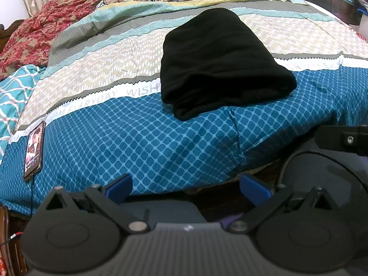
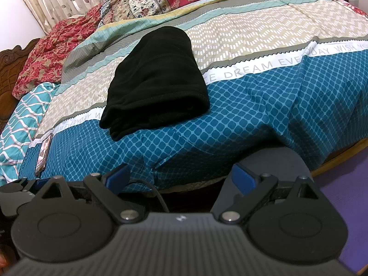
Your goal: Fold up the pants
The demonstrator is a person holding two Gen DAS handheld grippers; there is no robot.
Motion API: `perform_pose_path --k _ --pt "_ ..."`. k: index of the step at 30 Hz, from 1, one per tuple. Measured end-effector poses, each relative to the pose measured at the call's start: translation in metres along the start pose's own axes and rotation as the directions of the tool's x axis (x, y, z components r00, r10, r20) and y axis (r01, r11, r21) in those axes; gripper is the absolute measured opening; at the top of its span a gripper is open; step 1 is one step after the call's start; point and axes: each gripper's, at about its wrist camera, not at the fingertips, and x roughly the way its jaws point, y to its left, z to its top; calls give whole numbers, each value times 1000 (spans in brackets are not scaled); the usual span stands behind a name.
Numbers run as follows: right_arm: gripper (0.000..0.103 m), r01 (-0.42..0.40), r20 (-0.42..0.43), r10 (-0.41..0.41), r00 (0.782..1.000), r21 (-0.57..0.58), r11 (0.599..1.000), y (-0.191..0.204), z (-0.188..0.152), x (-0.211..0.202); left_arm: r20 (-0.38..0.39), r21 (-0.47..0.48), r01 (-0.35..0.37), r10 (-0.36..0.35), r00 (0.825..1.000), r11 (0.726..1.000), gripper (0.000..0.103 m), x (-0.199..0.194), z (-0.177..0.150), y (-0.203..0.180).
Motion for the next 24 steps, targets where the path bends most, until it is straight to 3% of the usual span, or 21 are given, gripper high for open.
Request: perform_pose_path --k 24 --pt "96 0 1 0 1000 -1 1000 0 0 0 8 -29 -5 5 1000 1000 103 -2 1 4"
